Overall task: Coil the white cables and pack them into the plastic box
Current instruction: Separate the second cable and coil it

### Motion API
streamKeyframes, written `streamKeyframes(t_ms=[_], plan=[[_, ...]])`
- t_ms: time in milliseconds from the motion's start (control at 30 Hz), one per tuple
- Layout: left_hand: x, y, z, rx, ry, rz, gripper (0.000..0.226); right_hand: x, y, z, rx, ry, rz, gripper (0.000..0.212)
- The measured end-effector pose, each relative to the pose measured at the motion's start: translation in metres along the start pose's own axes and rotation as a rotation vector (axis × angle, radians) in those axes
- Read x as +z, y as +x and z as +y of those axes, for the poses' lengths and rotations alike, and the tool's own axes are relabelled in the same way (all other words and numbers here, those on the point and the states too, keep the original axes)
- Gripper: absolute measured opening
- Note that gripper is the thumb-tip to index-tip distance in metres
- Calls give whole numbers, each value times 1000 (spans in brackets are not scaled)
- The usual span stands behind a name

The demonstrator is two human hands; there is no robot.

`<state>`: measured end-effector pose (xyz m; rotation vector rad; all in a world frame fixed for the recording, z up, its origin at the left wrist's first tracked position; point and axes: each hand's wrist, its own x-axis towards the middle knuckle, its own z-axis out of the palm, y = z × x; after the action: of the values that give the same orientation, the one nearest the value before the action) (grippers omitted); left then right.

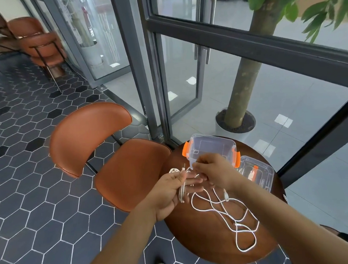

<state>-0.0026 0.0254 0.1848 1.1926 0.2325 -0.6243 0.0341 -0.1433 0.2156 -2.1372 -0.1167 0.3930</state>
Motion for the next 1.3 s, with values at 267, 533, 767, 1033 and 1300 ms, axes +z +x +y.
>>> streamKeyframes(t_ms=[267,533,767,1033,1300], plan=[[14,4,4,57,-255,95,46,28,-23,-12,-96,-493,-79,26],[16,15,2,152,-583,104,23,50,-50,14,-217,-493,345,36],[23,17,-4,175,-609,114,25,47,-72,-7,77,525,294,62],[30,18,-3,147,-636,87,20,60,-55,21,384,1062,378,16],[31,13,-3,140,-495,79,11,46,-57,37,312,1040,299,29]])
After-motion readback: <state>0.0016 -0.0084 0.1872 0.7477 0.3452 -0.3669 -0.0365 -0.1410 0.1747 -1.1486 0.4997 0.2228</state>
